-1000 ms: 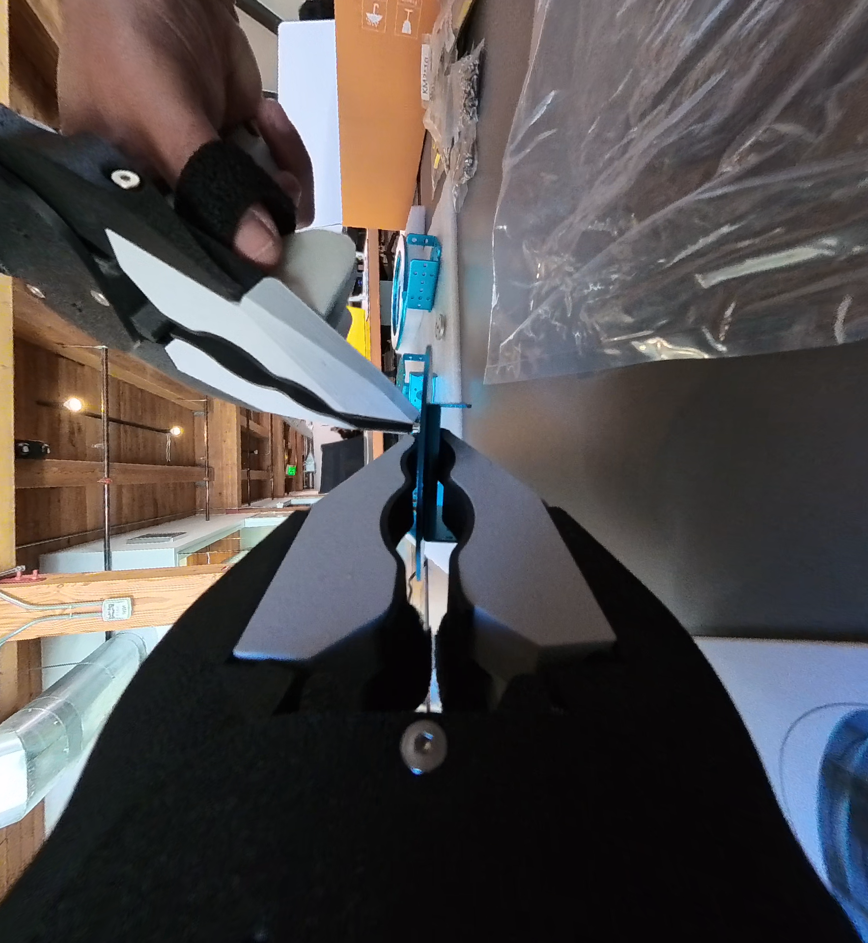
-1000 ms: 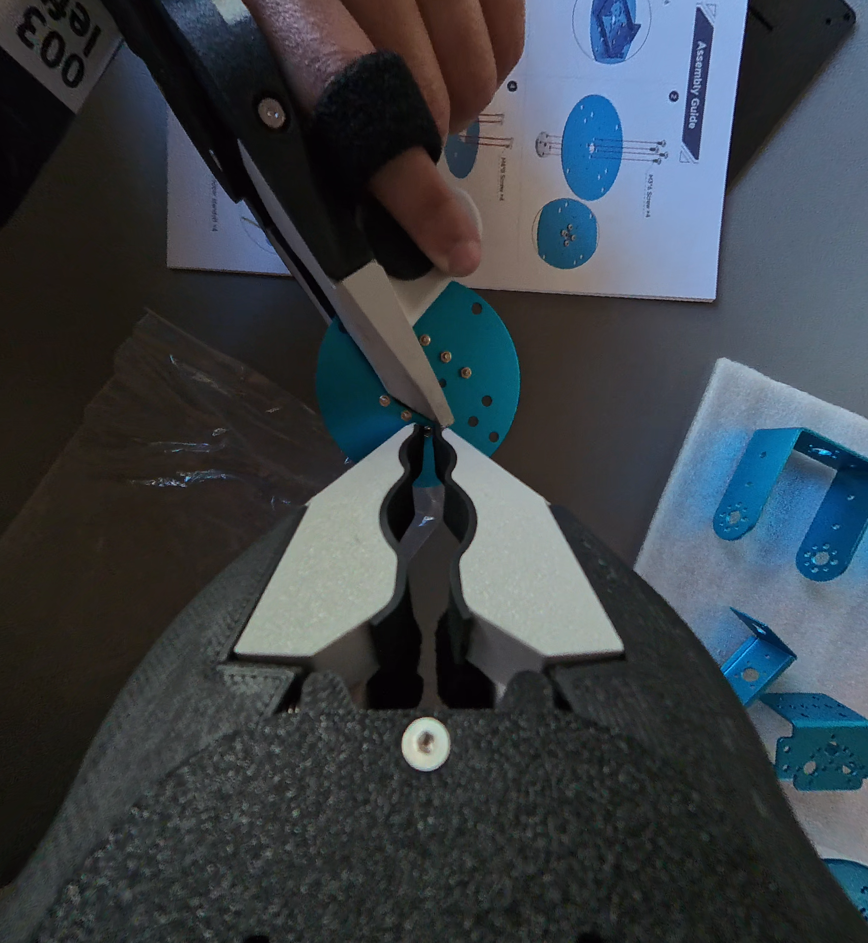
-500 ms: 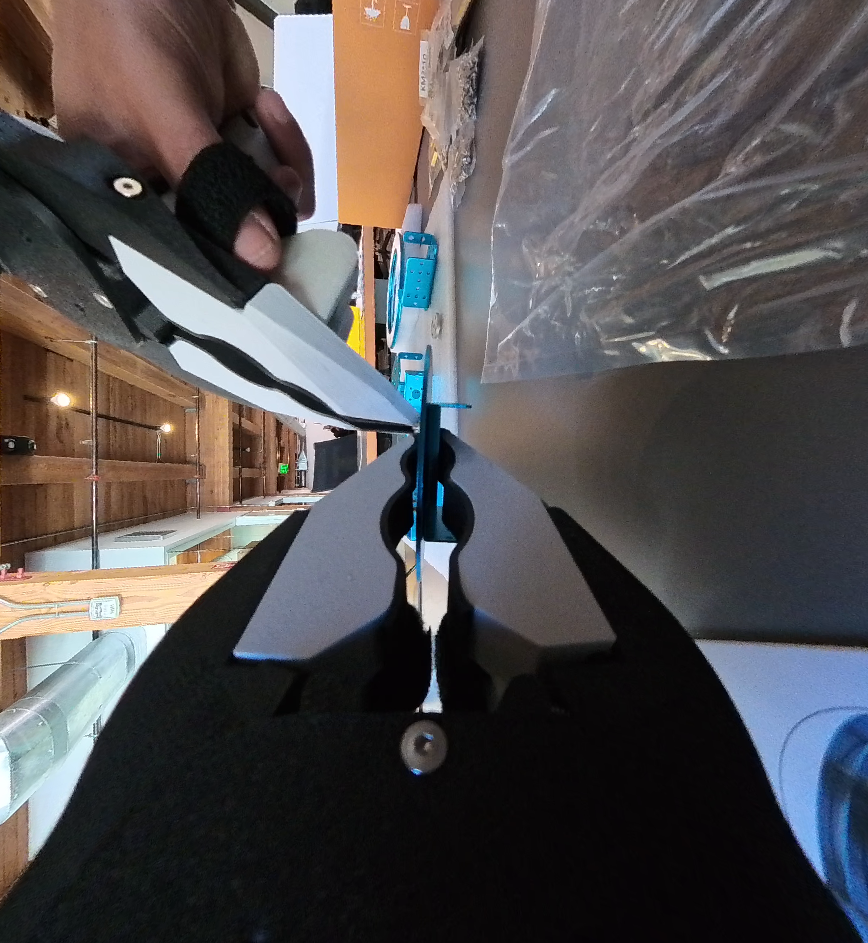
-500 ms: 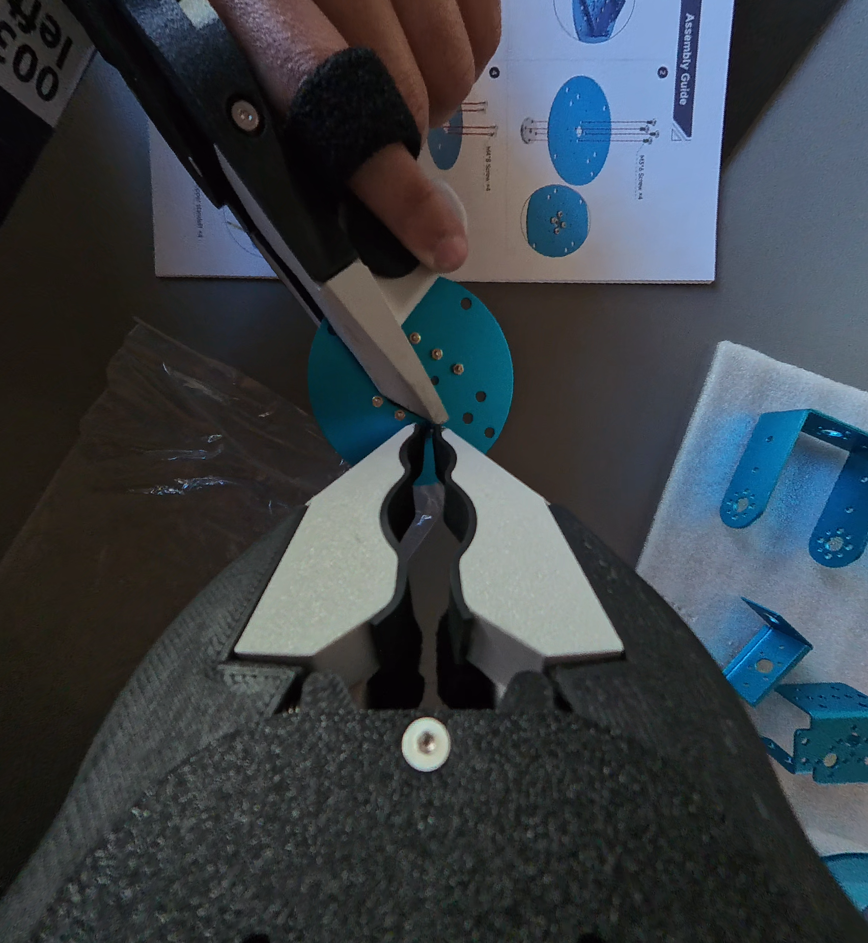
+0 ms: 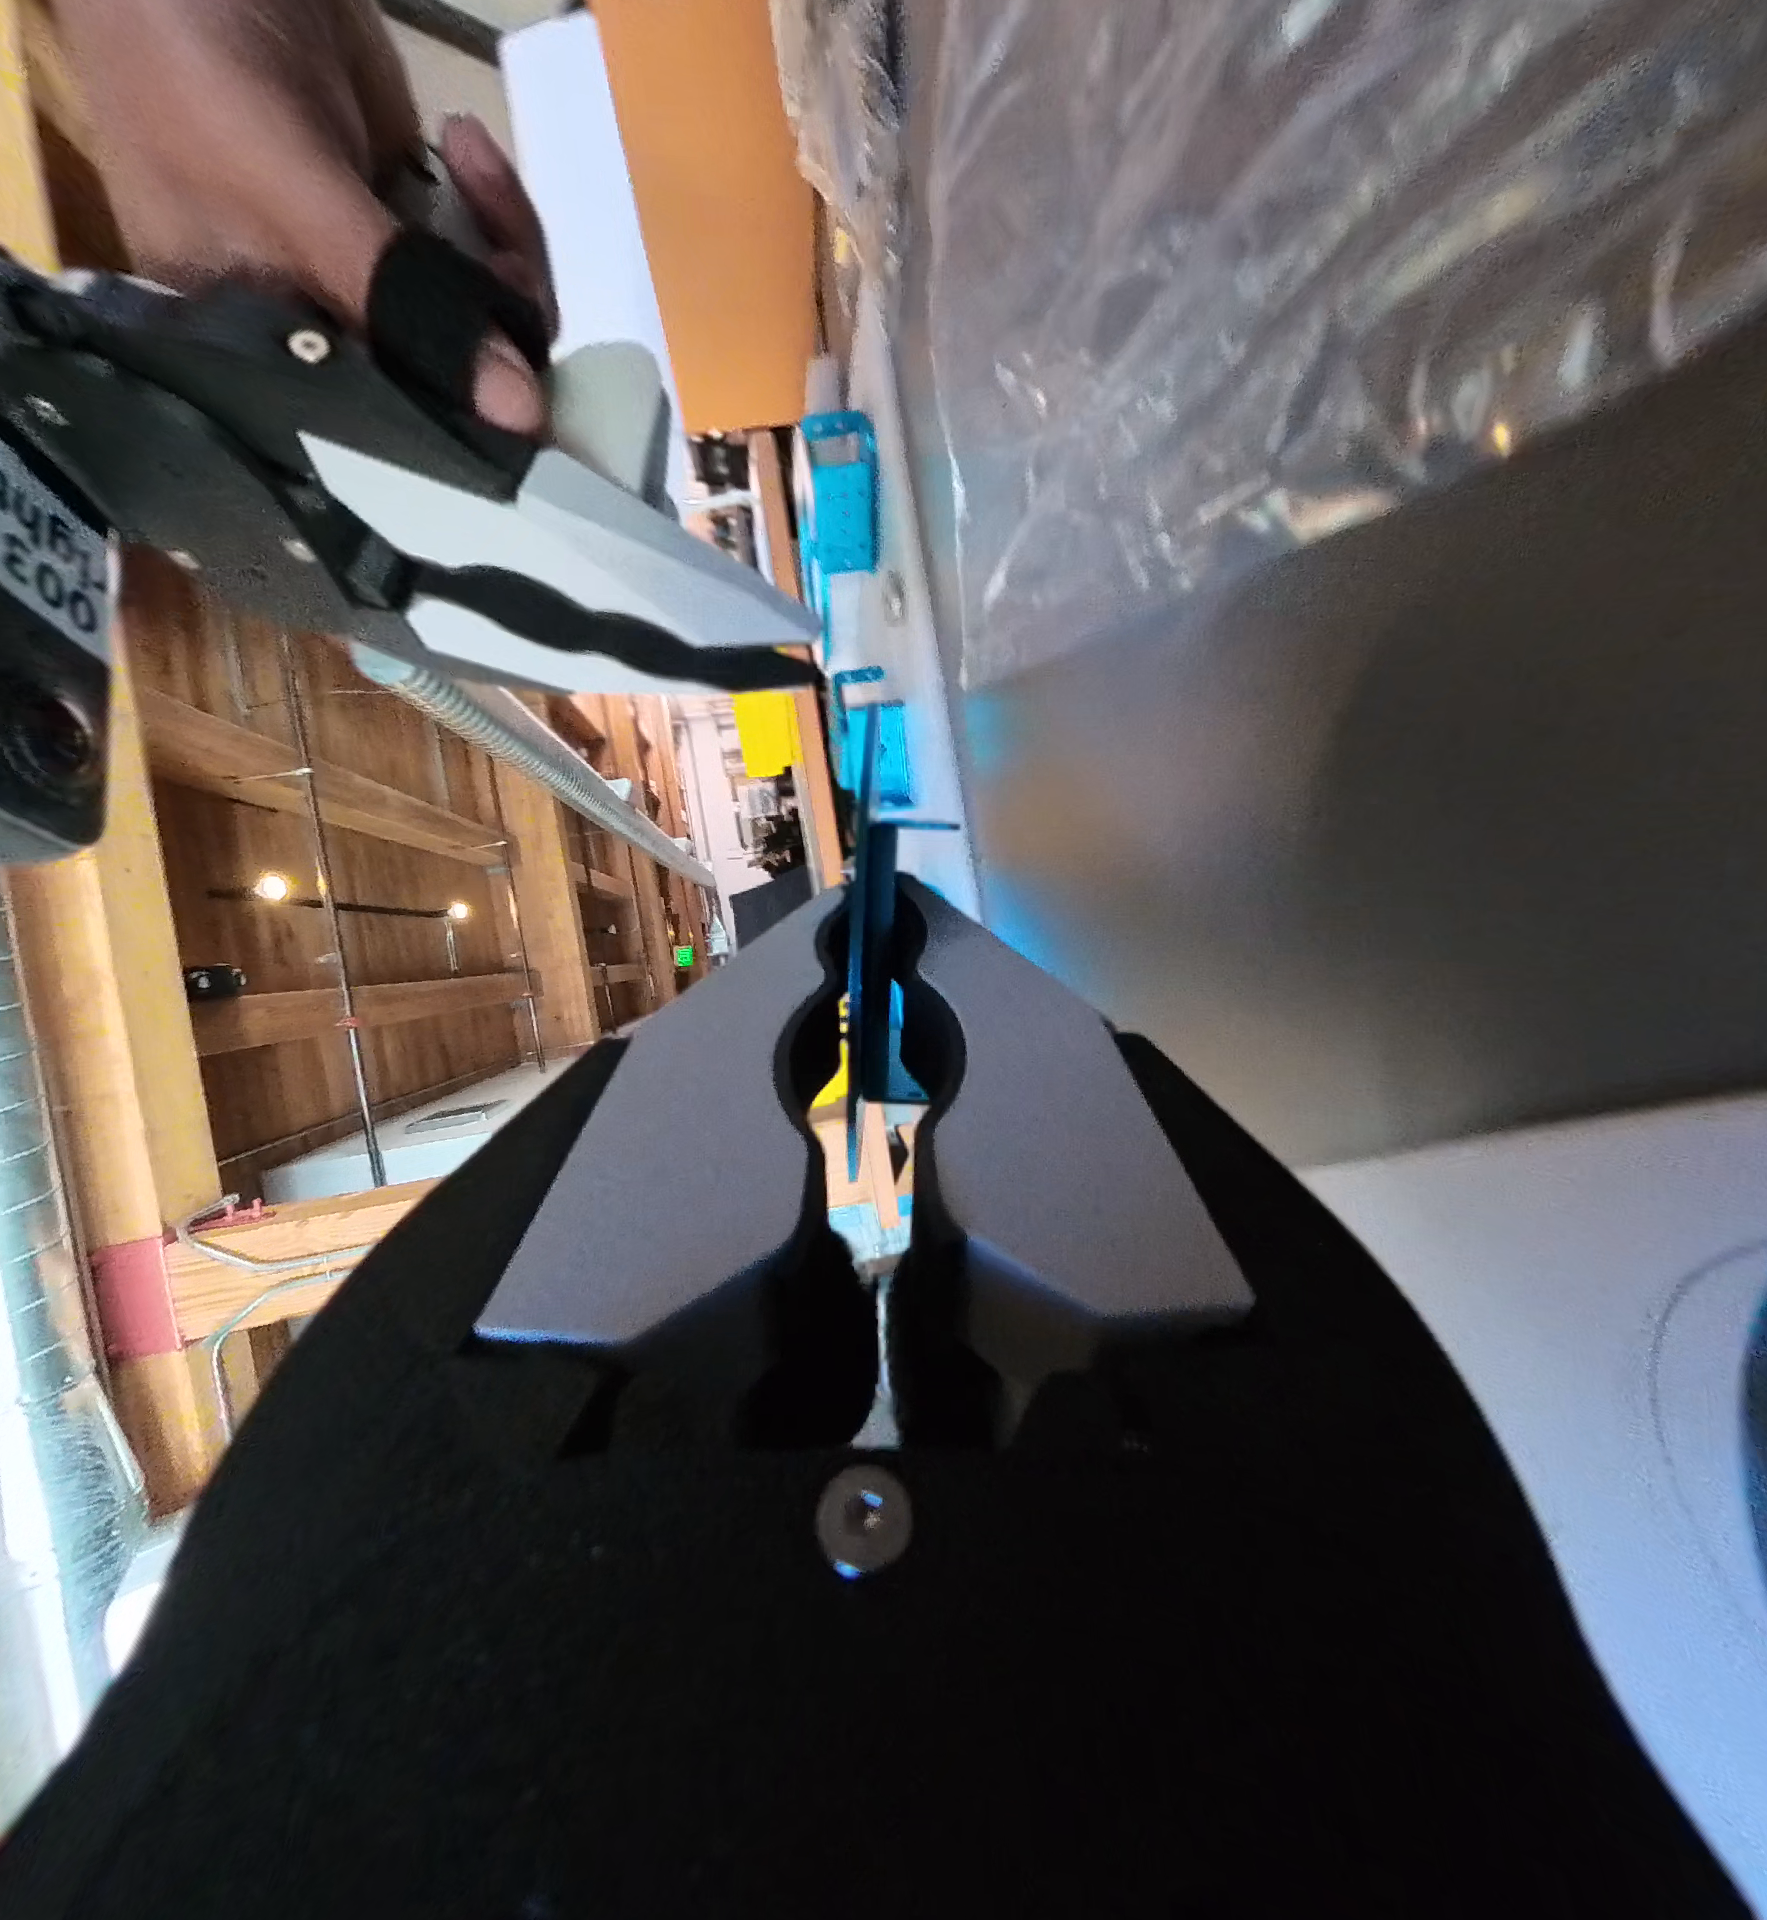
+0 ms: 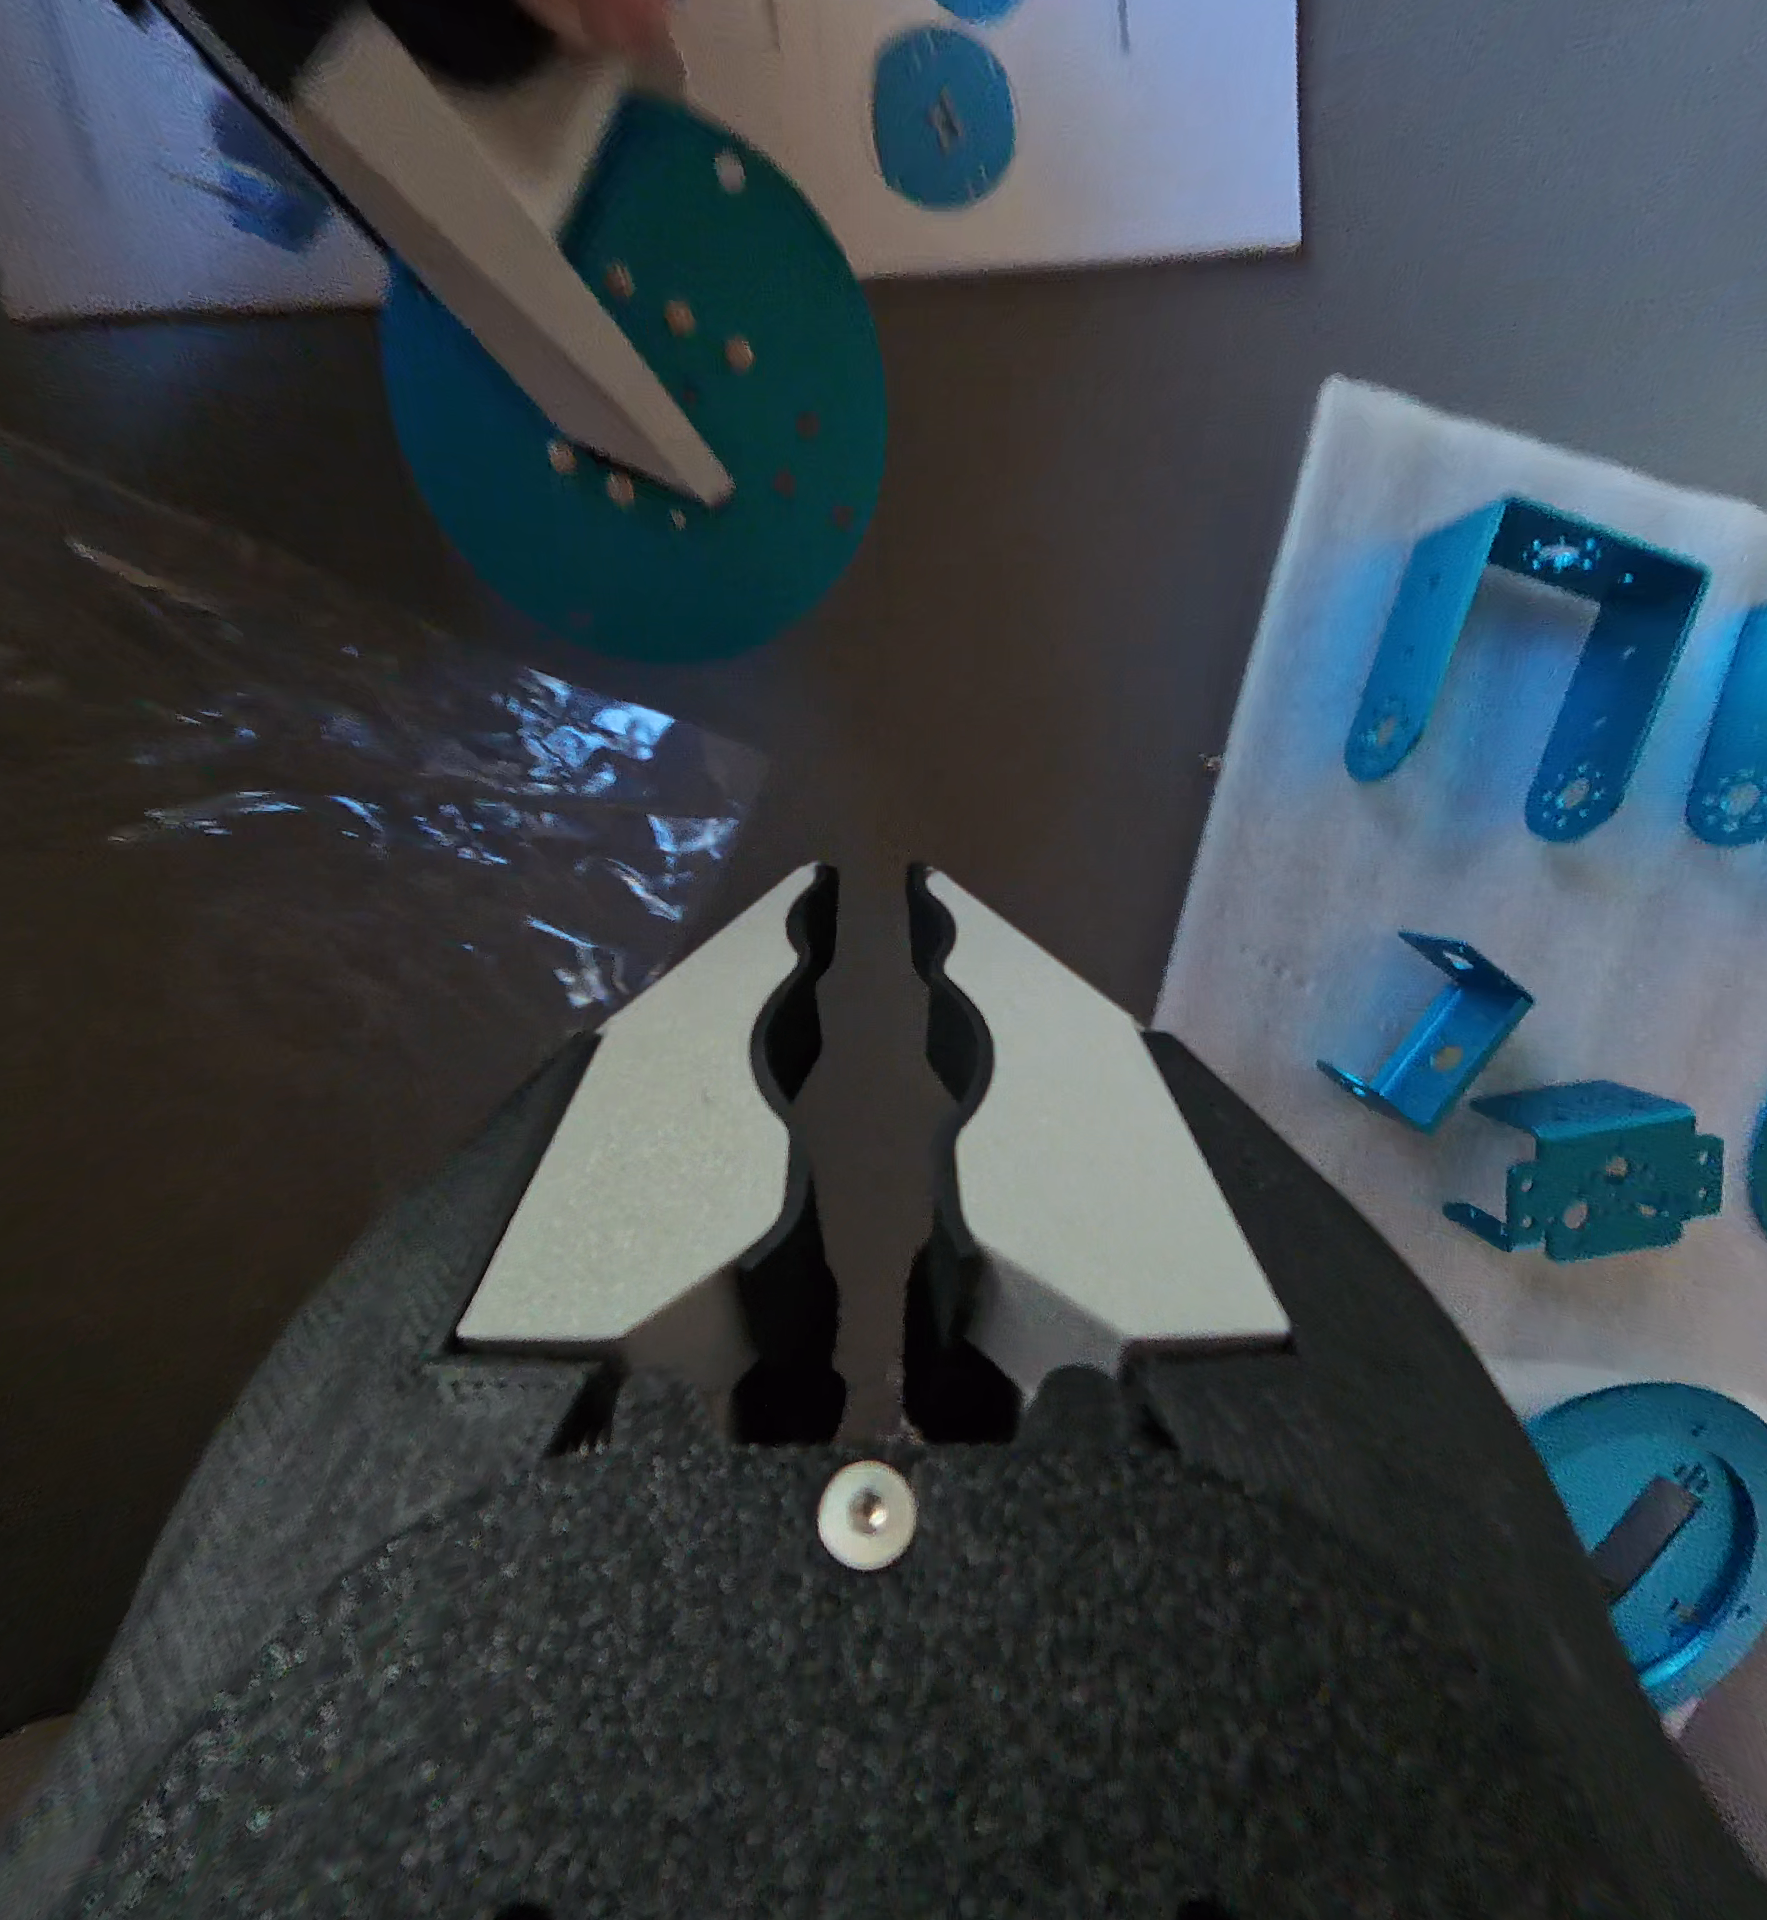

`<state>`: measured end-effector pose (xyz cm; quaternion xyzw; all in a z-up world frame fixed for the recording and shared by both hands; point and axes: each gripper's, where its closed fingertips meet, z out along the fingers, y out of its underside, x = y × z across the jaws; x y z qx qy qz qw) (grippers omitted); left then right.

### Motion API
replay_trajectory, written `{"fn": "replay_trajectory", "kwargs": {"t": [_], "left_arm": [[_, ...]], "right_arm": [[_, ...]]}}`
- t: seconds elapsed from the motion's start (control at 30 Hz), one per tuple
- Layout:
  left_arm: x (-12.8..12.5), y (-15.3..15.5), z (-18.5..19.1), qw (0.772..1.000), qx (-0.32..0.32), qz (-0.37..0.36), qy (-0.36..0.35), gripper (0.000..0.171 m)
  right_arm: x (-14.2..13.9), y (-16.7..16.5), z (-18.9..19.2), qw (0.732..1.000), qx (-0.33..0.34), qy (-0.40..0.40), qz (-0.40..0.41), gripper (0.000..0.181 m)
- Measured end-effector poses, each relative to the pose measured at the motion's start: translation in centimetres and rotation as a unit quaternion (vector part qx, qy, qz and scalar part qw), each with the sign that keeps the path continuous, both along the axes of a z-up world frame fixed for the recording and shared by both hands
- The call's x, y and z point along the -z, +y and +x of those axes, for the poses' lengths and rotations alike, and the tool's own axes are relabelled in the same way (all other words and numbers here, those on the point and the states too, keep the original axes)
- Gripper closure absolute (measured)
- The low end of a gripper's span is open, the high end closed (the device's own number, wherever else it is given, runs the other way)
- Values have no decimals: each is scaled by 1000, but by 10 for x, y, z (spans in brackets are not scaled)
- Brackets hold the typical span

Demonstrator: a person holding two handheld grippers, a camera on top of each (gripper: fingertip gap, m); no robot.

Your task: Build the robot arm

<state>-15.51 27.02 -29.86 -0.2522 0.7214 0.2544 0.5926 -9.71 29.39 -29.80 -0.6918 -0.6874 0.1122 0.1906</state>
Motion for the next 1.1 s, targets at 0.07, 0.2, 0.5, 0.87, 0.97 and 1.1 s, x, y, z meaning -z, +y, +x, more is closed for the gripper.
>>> {"fn": "replay_trajectory", "kwargs": {"t": [0.07,0.2,0.5,0.87,0.97,1.1], "left_arm": [[3,7,-10,1000,-8,-3,24,170],[3,21,-25,999,-34,-37,22,170],[5,30,-36,996,-54,-61,29,170],[9,27,-34,996,-49,-71,33,170],[10,28,-35,995,-51,-72,34,170],[9,28,-34,996,-51,-72,33,170]], "right_arm": [[8,13,0,999,2,-22,37,162],[11,42,-12,991,-42,-71,106,165],[42,68,-33,987,-128,-100,21,168],[52,68,-36,985,-147,-88,-25,174],[52,68,-36,984,-145,-96,-37,175],[52,69,-36,985,-149,-83,-28,178]]}}
